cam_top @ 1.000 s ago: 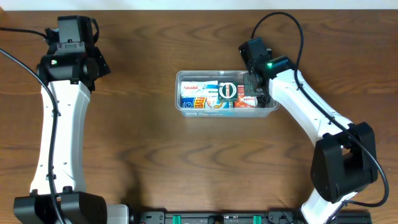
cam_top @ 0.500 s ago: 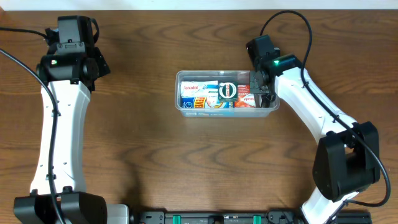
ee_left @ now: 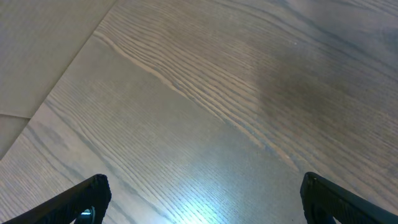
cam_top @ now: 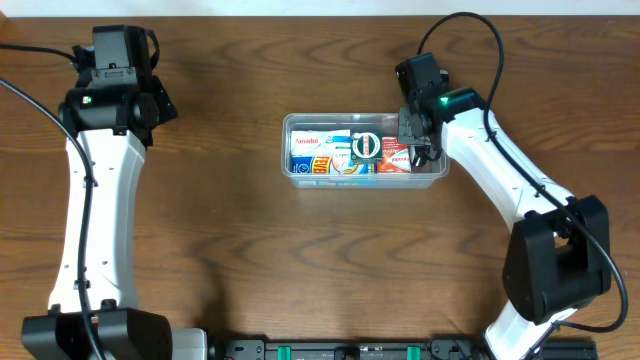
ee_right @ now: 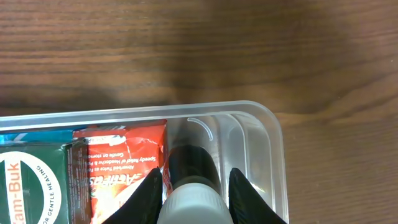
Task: Pack container
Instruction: 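Lower the bottle upright into the container's right end and release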
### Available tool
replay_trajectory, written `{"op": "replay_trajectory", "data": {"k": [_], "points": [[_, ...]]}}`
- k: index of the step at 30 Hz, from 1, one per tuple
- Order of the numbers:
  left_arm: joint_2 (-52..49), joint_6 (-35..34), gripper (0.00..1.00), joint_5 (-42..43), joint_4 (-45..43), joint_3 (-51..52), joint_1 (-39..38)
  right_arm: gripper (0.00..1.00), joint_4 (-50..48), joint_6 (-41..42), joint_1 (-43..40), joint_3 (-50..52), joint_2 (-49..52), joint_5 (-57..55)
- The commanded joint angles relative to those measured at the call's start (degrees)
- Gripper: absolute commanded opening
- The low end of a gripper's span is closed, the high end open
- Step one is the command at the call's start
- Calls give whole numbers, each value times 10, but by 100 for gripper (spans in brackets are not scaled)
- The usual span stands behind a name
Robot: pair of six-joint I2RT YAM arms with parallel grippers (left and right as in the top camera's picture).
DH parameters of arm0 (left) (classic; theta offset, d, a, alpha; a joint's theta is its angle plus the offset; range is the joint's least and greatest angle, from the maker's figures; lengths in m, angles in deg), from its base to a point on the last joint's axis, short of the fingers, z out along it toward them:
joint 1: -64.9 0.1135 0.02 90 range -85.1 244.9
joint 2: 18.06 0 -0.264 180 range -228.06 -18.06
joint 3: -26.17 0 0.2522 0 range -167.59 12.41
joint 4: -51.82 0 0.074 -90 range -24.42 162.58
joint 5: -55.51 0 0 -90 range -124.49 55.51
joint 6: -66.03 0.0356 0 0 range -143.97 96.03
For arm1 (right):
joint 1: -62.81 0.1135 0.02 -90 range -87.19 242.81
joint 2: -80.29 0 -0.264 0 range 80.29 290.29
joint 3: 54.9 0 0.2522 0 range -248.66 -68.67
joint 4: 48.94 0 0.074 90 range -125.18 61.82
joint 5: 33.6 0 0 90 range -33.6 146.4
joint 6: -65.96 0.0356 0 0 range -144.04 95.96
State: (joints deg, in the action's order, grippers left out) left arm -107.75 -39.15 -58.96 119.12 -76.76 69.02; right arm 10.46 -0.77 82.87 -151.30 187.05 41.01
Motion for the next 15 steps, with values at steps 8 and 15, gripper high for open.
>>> {"op": "replay_trajectory", "data": {"k": [8, 15], "points": [[2, 1, 98, -13, 0, -4, 2, 22, 5, 3, -5, -1, 0, -7], [2, 1, 98, -13, 0, -4, 2, 31, 18, -3, -5, 0, 0, -7]]}}
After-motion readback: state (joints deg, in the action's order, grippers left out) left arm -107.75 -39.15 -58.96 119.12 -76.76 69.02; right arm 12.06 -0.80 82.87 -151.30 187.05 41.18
